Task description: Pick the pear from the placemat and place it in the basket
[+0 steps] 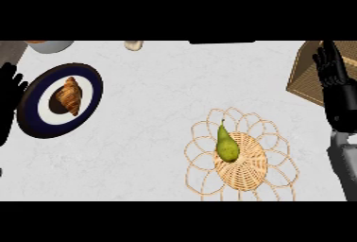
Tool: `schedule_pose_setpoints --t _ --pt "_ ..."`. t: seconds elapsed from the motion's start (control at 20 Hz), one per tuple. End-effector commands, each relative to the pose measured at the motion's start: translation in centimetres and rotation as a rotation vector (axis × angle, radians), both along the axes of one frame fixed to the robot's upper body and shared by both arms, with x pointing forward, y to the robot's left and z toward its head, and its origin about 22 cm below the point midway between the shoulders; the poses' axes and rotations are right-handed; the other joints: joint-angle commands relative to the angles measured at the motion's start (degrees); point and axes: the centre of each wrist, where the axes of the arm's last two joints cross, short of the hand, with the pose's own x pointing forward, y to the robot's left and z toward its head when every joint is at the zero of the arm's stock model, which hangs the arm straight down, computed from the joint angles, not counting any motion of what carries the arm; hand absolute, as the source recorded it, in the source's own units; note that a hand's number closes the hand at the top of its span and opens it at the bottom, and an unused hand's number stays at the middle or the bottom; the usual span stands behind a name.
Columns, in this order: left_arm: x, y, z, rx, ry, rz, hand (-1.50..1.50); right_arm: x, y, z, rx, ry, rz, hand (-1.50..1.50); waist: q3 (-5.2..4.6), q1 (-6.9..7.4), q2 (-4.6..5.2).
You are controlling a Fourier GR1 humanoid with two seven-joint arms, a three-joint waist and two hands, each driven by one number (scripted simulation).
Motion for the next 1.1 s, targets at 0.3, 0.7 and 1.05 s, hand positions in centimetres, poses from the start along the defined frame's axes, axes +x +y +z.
schedule_pose_setpoints --t 0.3,0.7,1.05 --pt "0.4 -5.4 -3.3 -0.007 0.037 -0.078 0.00 1.3 3.7 -3.3 0.039 0.363 0.187 1.50 -0.70 2.21 -1.15" --pt "0.2 -6.7 -4.6 0.018 0.046 -0.078 0.00 3.3 10.5 -5.1 -0.297 0.350 -0.398 -1.50 -1.05 2.06 -1.58" --pt "0.3 -6.9 -4.5 0.005 0.051 -0.053 0.00 6.1 9.4 2.4 -0.624 0.671 -0.441 -1.50 -1.12 0.76 -2.35"
